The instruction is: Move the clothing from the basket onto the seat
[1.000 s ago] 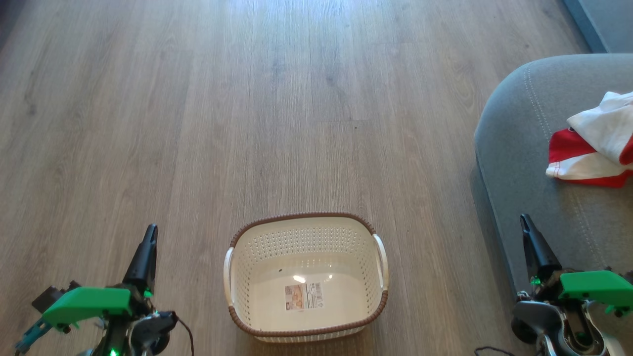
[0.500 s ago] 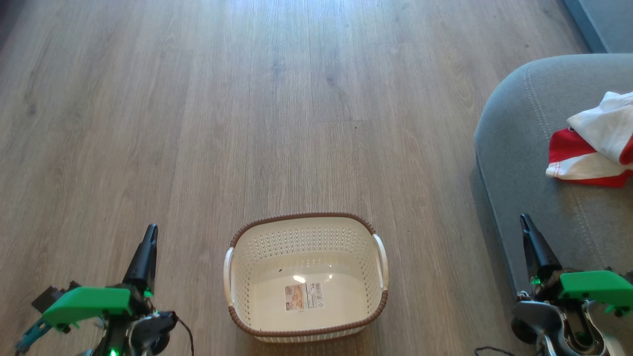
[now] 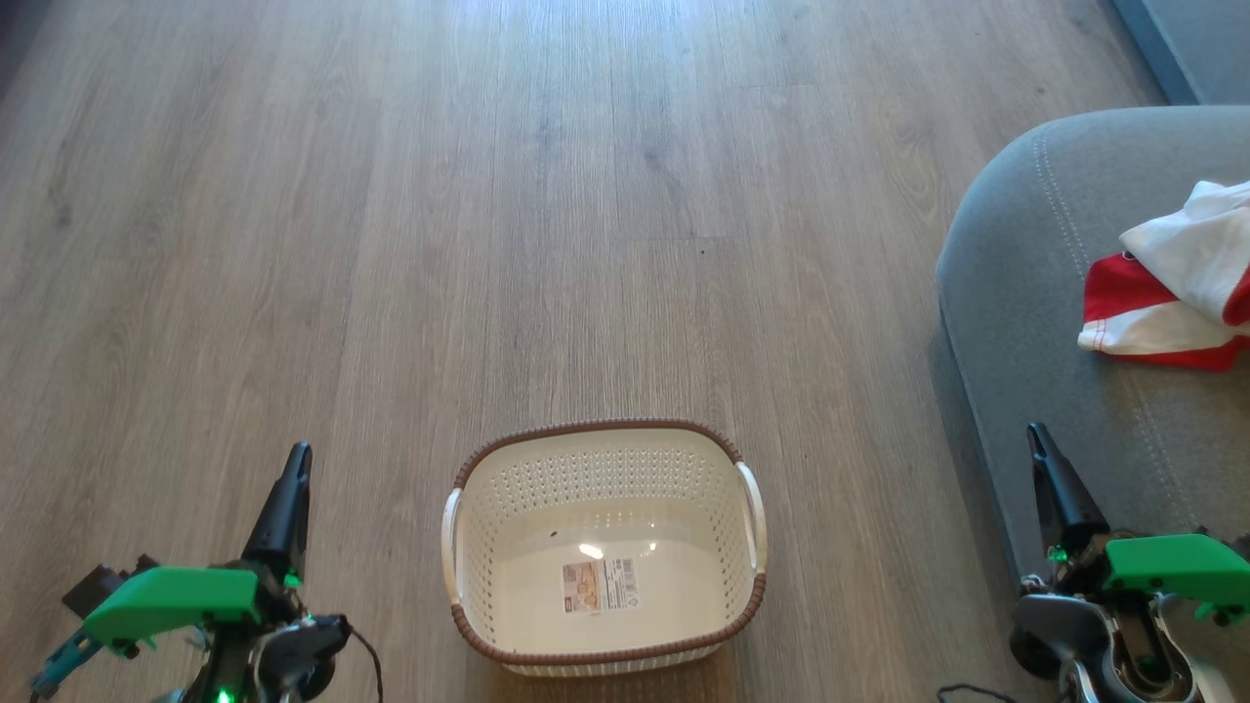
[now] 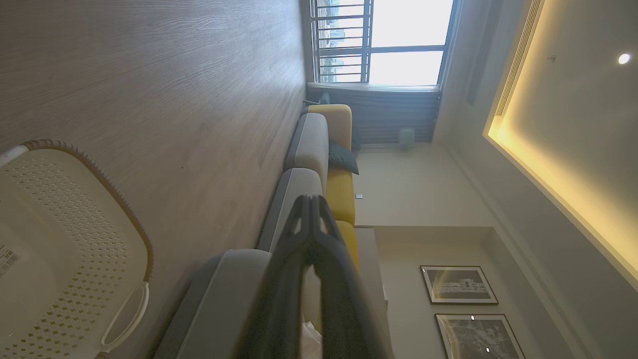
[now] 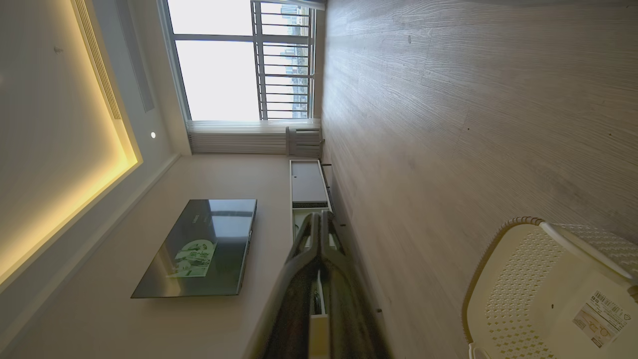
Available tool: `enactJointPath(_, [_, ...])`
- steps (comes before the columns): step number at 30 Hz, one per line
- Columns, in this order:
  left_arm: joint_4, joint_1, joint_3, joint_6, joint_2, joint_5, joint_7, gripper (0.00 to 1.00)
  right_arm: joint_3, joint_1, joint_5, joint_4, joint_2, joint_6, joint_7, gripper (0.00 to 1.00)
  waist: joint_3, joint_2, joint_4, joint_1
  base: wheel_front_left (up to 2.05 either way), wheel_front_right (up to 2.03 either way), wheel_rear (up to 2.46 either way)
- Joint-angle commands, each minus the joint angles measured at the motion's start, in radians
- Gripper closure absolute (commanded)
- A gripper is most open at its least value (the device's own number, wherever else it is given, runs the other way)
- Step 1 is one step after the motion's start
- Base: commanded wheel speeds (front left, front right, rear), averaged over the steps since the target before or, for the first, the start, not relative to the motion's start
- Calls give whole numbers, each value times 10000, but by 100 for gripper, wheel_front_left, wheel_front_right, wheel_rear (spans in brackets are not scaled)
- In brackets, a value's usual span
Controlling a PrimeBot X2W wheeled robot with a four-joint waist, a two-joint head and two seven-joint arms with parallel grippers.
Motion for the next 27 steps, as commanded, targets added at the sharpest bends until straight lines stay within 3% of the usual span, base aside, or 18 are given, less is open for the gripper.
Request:
enactJointPath(1, [-329, -470, 354, -94, 116, -67, 76, 100, 172, -562, 60, -389, -35, 6, 60, 100, 0, 0, 0, 0, 0, 0, 0])
enactJointPath(27, [-330, -470, 353, -94, 116, -67, 76, 100, 173, -562, 61, -389, -35, 6, 59, 100, 0, 0, 0, 0, 0, 0, 0])
